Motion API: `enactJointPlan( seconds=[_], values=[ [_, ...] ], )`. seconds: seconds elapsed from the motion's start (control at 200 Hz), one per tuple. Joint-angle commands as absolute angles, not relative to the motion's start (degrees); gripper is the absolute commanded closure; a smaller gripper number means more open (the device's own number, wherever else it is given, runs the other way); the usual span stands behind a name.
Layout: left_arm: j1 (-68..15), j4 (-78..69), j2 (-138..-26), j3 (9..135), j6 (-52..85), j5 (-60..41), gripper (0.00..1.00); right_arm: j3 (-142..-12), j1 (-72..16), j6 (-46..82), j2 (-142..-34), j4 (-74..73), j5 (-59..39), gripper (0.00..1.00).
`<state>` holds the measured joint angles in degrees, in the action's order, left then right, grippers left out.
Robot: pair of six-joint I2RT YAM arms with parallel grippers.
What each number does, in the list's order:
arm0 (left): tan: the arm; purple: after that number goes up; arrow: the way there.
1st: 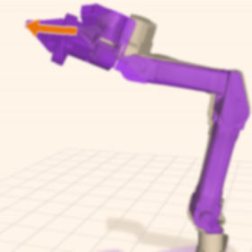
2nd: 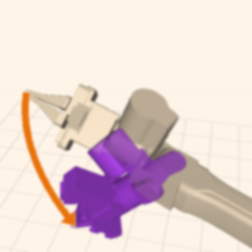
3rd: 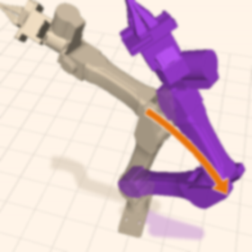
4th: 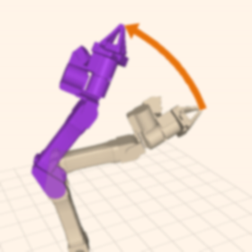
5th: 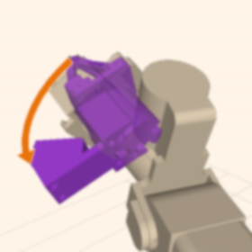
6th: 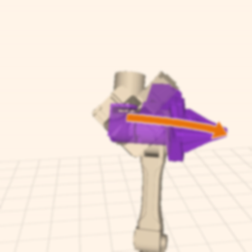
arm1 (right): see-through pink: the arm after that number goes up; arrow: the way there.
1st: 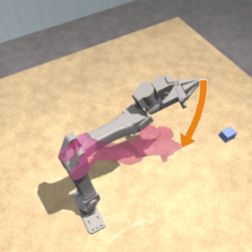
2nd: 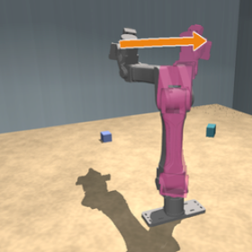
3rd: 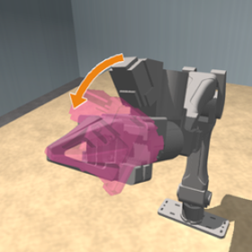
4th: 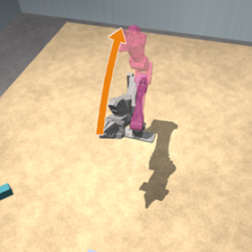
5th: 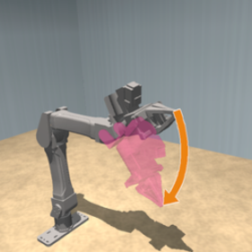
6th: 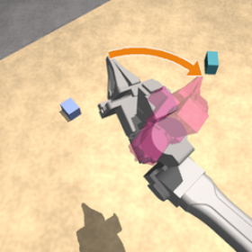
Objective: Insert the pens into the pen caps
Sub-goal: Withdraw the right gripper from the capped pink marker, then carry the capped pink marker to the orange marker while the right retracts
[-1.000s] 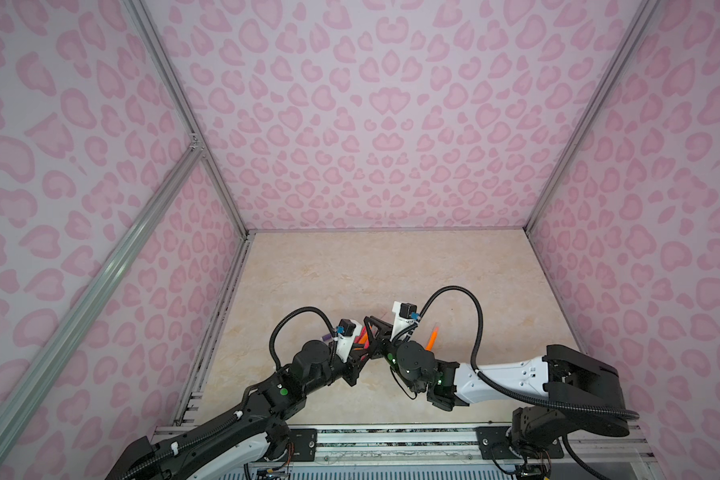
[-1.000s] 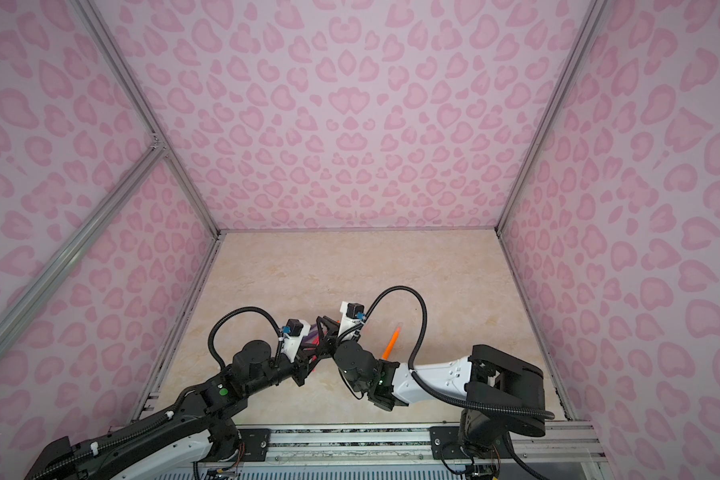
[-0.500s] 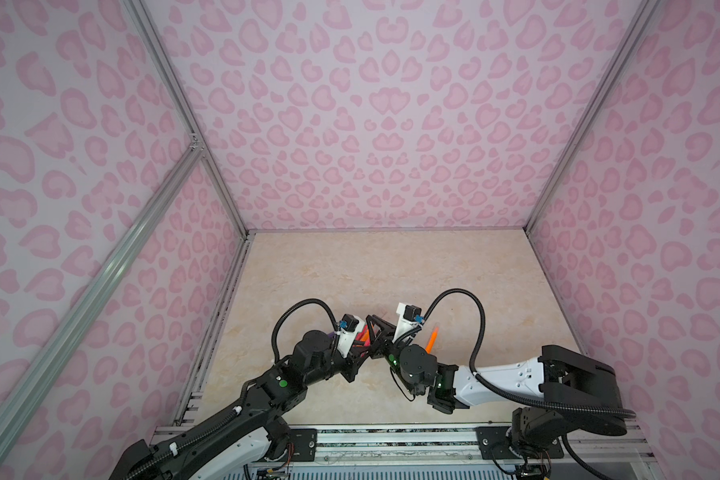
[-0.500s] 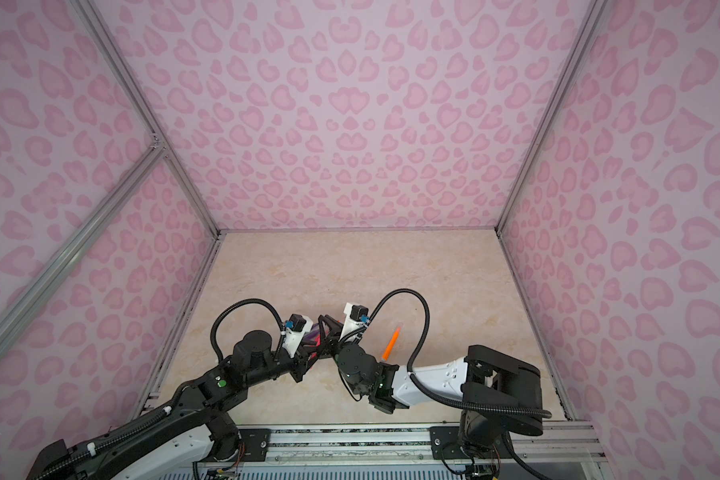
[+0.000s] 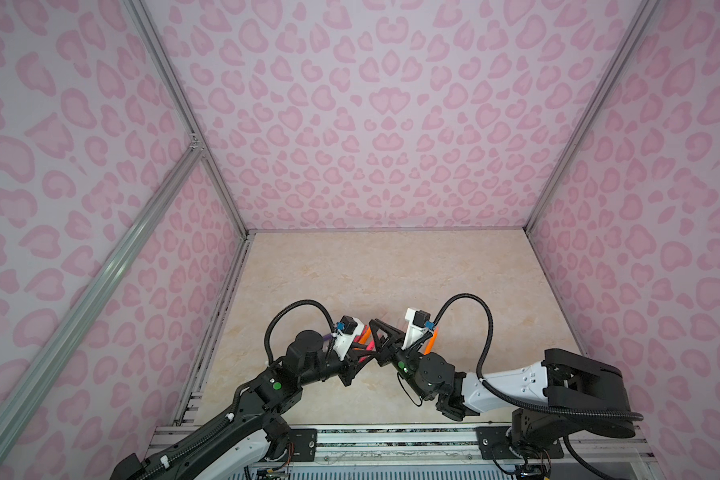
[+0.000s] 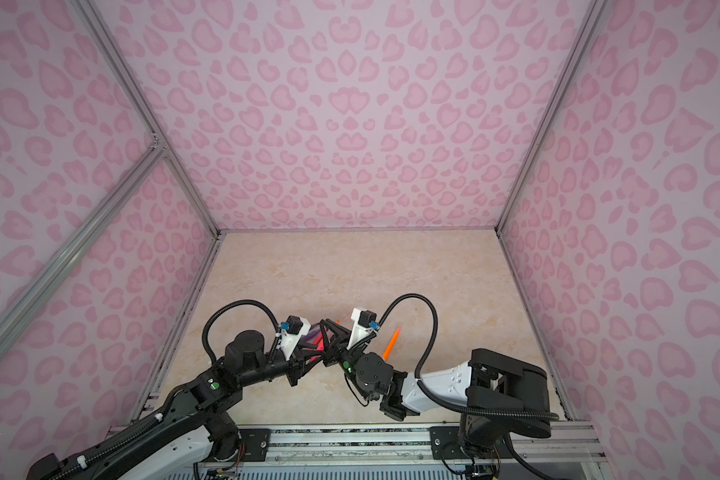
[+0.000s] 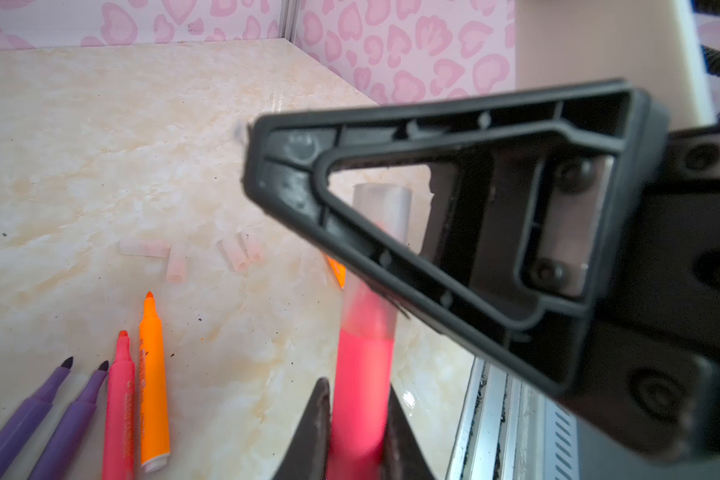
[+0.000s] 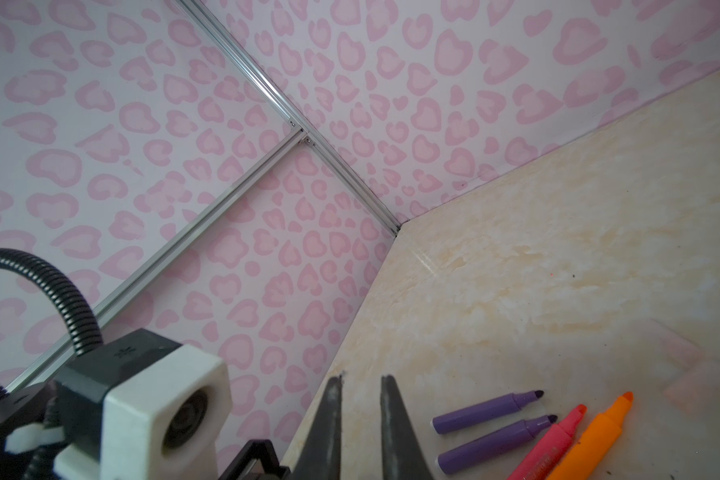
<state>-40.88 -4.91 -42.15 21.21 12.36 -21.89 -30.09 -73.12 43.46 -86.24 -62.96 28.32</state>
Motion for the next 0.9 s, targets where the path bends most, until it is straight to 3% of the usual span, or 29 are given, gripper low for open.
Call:
enactJointPlan(
  seconds=[0.0, 0.065, 0.145, 0.28, 0.43, 0.67, 0.795, 0.895],
  values=[
    [-38.93, -23.06, -42.33, 23.23, 18.29, -2.46, 0.96, -30.07, -74.02, 41.18, -84.03, -49.58, 23.23, 1.00],
    [-39.00, -23.74, -43.33, 22.79, 18.67, -4.23, 0.96, -32.17, -73.74, 41.74, -81.84, -42.63, 26.48, 0.89],
    [-39.14, -23.21, -44.98, 22.69, 19.14, -4.54, 0.96, -34.62, -73.07, 42.23, -79.12, -34.35, 30.12, 0.62],
    [-39.45, -23.10, -48.37, 21.31, 20.54, -1.93, 0.96, -36.73, -70.02, 44.40, -75.07, -24.64, 31.54, 0.44],
    [-40.04, -23.07, -55.25, 22.27, 20.93, -1.02, 0.97, -36.85, -66.06, 45.25, -70.89, -18.00, 31.80, 0.39],
    [-41.33, -22.19, -67.39, 27.85, 21.24, -1.97, 0.97, -40.11, -63.71, 48.03, -65.76, -0.95, 44.69, 0.40],
    [-45.42, -22.93, -73.08, 30.58, 20.56, -2.03, 0.97, -35.08, -58.55, 48.00, -61.79, -3.46, 43.99, 0.40],
    [-48.97, -21.05, -78.68, 34.88, 19.28, -1.26, 0.97, -34.44, -53.04, 48.51, -58.66, 2.79, 41.68, 0.40]
  ],
)
